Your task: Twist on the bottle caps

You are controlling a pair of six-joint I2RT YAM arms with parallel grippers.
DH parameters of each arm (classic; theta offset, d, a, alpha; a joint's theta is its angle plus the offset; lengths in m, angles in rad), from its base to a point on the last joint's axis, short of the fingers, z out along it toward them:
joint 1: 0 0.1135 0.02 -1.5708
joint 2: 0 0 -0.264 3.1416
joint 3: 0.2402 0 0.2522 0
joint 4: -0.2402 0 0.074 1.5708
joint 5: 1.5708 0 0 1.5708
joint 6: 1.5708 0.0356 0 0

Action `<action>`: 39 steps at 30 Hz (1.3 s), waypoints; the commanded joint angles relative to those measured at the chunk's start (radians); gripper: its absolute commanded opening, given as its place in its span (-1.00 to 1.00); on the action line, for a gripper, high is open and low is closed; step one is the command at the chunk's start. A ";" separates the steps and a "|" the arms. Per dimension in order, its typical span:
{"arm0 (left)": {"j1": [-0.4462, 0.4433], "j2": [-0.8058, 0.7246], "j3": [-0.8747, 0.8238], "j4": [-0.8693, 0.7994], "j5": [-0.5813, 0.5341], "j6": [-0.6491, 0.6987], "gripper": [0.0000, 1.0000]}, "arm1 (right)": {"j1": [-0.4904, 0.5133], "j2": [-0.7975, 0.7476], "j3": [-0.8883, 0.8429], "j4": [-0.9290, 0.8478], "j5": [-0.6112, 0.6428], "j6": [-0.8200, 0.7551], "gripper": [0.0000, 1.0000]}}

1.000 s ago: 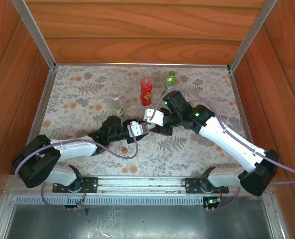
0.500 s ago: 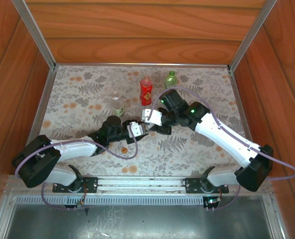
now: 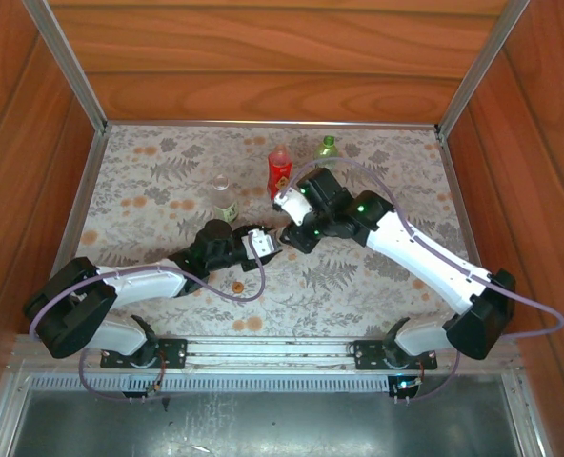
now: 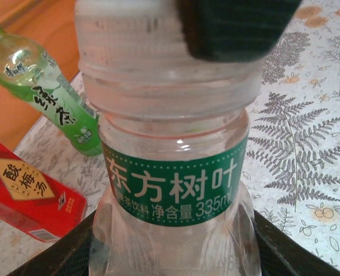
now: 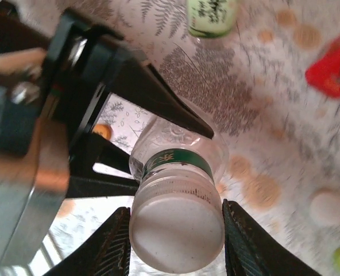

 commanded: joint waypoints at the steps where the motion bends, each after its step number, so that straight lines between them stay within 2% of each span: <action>1: -0.007 -0.005 0.014 0.022 0.002 0.037 -0.04 | -0.010 0.026 0.043 -0.077 0.072 0.419 -0.62; 3: -0.007 -0.008 0.007 0.022 -0.003 0.042 -0.03 | -0.012 0.009 0.040 -0.094 0.087 0.362 -0.44; 5: -0.007 -0.012 0.001 0.022 -0.003 0.045 -0.04 | -0.013 -0.029 0.010 -0.070 0.103 0.279 -0.18; 8: -0.006 -0.016 -0.010 0.022 0.003 0.048 -0.03 | -0.016 -0.090 -0.040 -0.016 0.084 0.084 0.16; 11: -0.006 -0.027 -0.027 0.022 0.012 0.044 -0.03 | -0.017 -0.161 -0.102 0.035 0.015 -0.170 0.29; 13: -0.007 -0.037 -0.037 0.022 0.018 0.038 -0.03 | -0.017 -0.187 -0.122 0.047 0.007 -0.315 0.29; 17: -0.006 -0.054 -0.051 0.022 0.028 0.036 -0.03 | -0.014 -0.166 -0.087 -0.034 -0.062 -0.593 0.31; 21: -0.006 -0.054 -0.052 0.020 0.030 0.042 -0.03 | -0.011 -0.132 -0.057 -0.035 -0.083 -0.730 0.30; 29: -0.006 -0.058 -0.050 0.020 0.034 0.044 -0.03 | -0.006 -0.049 -0.023 0.003 -0.132 -0.764 0.23; 39: -0.006 -0.061 -0.048 0.017 0.038 0.043 -0.03 | -0.003 -0.013 -0.016 0.006 -0.140 -0.761 -0.04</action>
